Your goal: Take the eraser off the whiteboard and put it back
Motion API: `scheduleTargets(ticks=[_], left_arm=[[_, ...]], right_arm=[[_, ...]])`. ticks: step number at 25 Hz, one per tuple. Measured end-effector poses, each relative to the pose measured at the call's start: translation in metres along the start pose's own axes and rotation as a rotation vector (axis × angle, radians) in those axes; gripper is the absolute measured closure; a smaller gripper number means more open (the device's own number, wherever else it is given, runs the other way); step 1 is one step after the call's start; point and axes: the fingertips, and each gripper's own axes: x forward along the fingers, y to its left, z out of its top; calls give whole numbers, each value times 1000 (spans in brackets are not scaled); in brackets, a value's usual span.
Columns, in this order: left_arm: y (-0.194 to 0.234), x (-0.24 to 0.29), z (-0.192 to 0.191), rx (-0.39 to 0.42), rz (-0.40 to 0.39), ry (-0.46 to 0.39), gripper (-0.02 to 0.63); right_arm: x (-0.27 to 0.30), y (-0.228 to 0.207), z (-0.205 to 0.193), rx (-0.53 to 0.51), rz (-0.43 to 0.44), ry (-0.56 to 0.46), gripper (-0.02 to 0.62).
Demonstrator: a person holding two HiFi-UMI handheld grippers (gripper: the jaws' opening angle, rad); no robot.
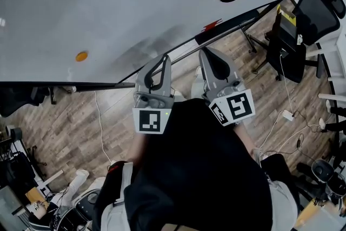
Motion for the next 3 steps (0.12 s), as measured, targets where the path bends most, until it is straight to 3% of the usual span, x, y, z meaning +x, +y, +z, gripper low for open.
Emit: scheduleTargets(ticks=[3], left_arm=[[0, 0, -1, 0, -5, 6, 604]], right_arm=[[2, 1, 0, 0, 1, 0, 594]])
